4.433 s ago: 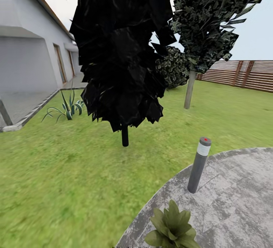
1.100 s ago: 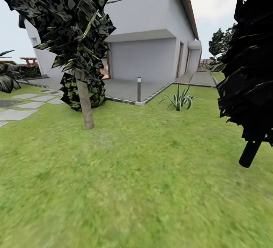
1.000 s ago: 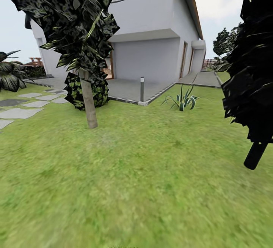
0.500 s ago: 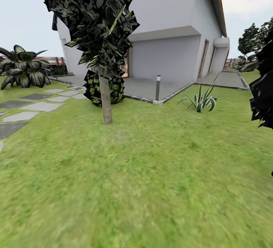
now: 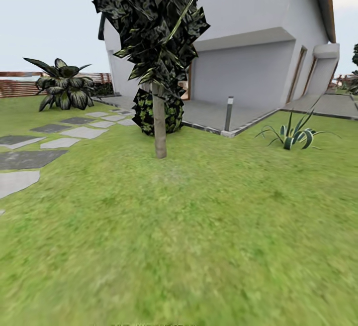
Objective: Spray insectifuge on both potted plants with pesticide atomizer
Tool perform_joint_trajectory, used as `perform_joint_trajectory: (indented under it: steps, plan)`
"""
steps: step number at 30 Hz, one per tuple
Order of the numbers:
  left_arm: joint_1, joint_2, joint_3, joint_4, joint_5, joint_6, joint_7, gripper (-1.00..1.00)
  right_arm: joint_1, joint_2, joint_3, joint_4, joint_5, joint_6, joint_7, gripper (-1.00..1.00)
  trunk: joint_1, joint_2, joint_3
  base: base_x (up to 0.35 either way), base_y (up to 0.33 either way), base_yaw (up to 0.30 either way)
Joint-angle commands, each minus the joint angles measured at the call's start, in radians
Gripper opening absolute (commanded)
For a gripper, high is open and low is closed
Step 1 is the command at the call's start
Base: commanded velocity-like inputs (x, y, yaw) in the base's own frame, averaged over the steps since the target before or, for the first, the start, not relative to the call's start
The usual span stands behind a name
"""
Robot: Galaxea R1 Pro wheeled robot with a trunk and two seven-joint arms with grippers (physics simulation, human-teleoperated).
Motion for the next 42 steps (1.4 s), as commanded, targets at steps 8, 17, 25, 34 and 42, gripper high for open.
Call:
perform_joint_trajectory:
  steps: [8, 17, 25, 34, 42]
  plan:
    - [-0.001, -0.001, 0.002, 0.001, 0.001, -0.003, -0.001, 1.00, 0.000, 0.000, 0.000, 0.000, 0.001, -0.003, 0.000, 1.00, 0.031, -0.057, -0.032, 0.000, 0.000, 0.277]
    - [-0.001, -0.001, 0.002, 0.001, 0.001, -0.004, -0.001, 1.00, 0.000, 0.000, 0.002, 0.000, 0.001, -0.003, 0.000, 1.00, 0.065, -0.120, -0.066, 0.000, 0.000, 0.274]
    - [-0.001, -0.002, 0.002, 0.001, 0.001, -0.004, -0.001, 1.00, 0.000, 0.000, 0.002, 0.000, 0.001, -0.003, 0.000, 1.00, 0.084, -0.155, -0.088, 0.000, 0.000, 0.269]
    - [-0.001, -0.002, 0.002, 0.001, 0.001, -0.004, -0.001, 1.00, 0.000, 0.000, 0.002, 0.000, 0.001, -0.003, 0.000, 1.00, 0.084, -0.155, -0.096, 0.000, 0.000, 0.268]
    - [-0.001, -0.001, 0.002, 0.001, 0.001, -0.005, -0.001, 1.00, 0.000, 0.000, 0.002, 0.000, 0.001, -0.003, 0.000, 1.00, 0.084, -0.155, -0.102, 0.000, 0.000, 0.268]
